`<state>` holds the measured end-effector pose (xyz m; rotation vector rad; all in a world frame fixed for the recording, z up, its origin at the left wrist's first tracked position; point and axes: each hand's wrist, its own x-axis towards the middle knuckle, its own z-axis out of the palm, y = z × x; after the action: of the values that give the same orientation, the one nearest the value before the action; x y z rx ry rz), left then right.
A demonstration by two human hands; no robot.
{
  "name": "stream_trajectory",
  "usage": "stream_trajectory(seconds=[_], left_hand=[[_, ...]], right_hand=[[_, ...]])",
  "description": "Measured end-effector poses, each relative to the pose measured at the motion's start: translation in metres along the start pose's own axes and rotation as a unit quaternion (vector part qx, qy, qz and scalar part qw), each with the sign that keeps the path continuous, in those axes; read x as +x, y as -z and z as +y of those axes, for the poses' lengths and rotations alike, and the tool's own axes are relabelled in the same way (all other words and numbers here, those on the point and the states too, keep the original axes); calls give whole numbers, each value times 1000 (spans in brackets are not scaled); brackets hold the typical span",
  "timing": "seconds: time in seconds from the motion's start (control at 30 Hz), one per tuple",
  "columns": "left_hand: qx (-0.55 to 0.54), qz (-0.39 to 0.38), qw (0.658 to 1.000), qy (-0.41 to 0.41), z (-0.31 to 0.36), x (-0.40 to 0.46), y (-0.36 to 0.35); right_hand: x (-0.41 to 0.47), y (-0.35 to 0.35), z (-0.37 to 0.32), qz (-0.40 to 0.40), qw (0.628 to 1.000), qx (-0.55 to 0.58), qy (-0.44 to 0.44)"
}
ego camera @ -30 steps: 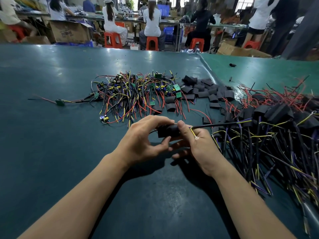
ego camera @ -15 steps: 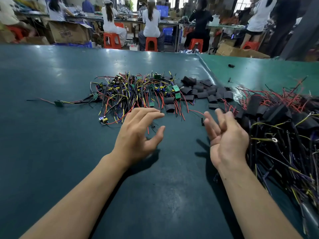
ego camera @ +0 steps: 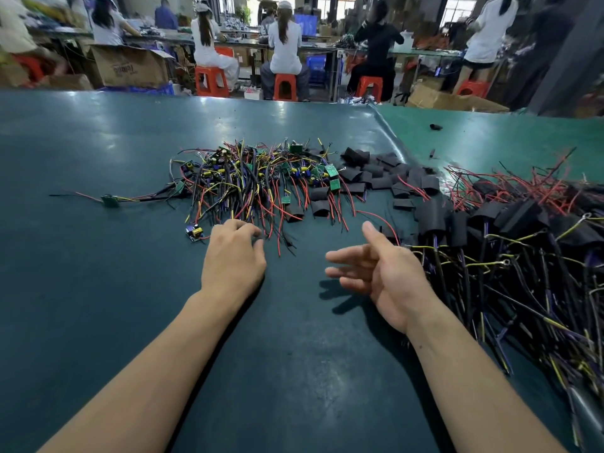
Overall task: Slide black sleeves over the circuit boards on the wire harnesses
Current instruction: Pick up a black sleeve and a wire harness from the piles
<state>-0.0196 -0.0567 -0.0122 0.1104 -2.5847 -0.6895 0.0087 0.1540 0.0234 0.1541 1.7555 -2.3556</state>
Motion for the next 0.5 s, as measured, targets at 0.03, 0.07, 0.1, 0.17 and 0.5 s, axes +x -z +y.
stream_trajectory(seconds=[0.03, 0.07, 0.1, 0.17, 0.5], left_hand=[[5, 2, 1000, 15, -1, 1, 0], [14, 3, 1000, 27, -2, 2, 0], [21, 4, 999, 36, -3, 4, 0], [21, 7, 998, 51, -6, 7, 2], [-24, 22, 994, 105, -10, 14, 3]], right_hand=[[-2, -1, -1, -35, 999, -20, -16], [-4, -3, -1, -67, 997, -38, -28], [-6, -4, -2, -92, 994, -55, -36], [-10, -8, -2, -120, 989, -79, -37], [-12, -8, -1, -89, 994, -57, -5]])
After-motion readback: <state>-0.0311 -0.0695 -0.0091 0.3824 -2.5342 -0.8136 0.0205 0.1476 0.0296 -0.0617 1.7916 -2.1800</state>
